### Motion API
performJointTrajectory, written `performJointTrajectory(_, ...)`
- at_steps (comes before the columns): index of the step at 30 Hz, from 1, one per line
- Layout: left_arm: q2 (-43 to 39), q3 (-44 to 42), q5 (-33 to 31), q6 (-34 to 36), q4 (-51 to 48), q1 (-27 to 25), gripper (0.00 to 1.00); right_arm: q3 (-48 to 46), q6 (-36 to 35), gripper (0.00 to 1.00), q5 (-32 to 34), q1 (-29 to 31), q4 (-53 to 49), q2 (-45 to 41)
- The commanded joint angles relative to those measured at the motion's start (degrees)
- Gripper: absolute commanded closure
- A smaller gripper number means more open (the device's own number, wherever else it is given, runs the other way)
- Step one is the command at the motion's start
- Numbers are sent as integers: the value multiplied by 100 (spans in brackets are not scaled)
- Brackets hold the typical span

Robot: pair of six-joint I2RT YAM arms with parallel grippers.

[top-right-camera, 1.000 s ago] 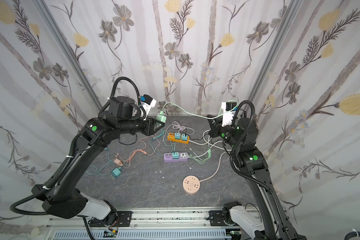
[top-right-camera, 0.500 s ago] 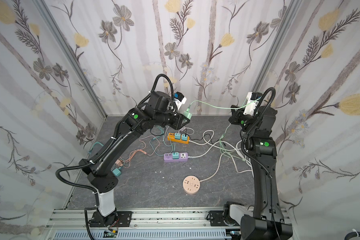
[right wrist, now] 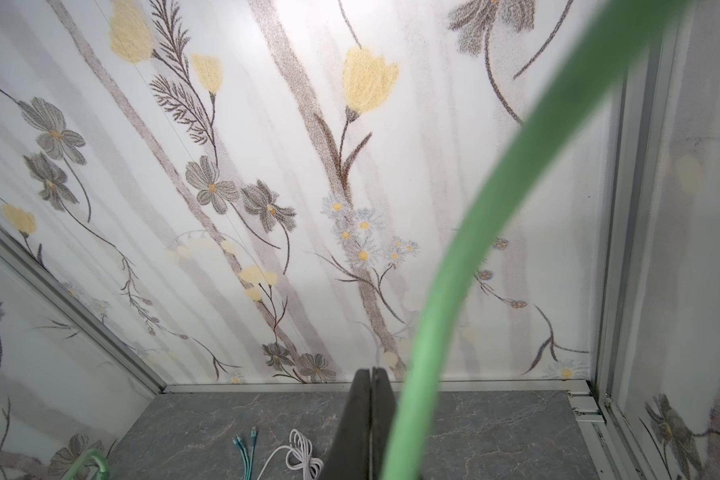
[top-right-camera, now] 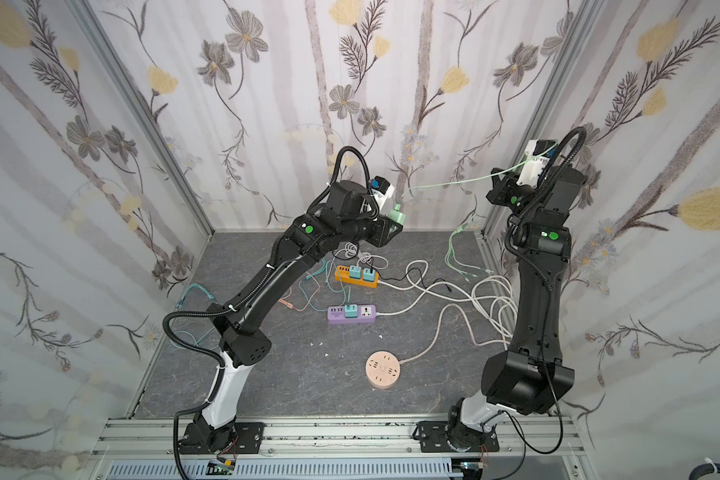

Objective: Insert the plug

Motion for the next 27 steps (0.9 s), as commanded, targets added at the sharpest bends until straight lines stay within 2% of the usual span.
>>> performJointTrajectory(1,198,41,65,-52,360,-1,100,13,-388,100,-404,-6,230,331)
performJointTrajectory(5,588,33,-73,41,197,3,100,-468,-616,99,-394,3,150,780)
performJointTrajectory(7,749,32,-182,86,42,3,100,-661,-622,89,-186,16,-187,942)
performJointTrajectory(10,893,3,-261,220,-223,3,100,-941,-610,61,362,53,-956,984)
performJointTrajectory(11,909,-60,-263,296,-268,3,100,-1103,-547,47,479,61,-1127,937)
performJointTrajectory(13,899,-250,-229,469,-296,3,100,-1512,-418,4,626,62,-1255,760)
performJointTrajectory(14,886,-336,-200,568,-306,3,100,-1755,-335,1,734,70,-1253,625)
performJointTrajectory(19,896,-451,-87,932,-471,19,100,-2588,-60,1,1573,97,-1441,-69)
performJointTrajectory(23,910,-486,10,957,-504,98,100,-2972,12,1,2457,98,-1776,-328)
performJointTrajectory(27,886,-495,33,603,-365,280,100,-3013,-349,1,2507,97,-2403,-65)
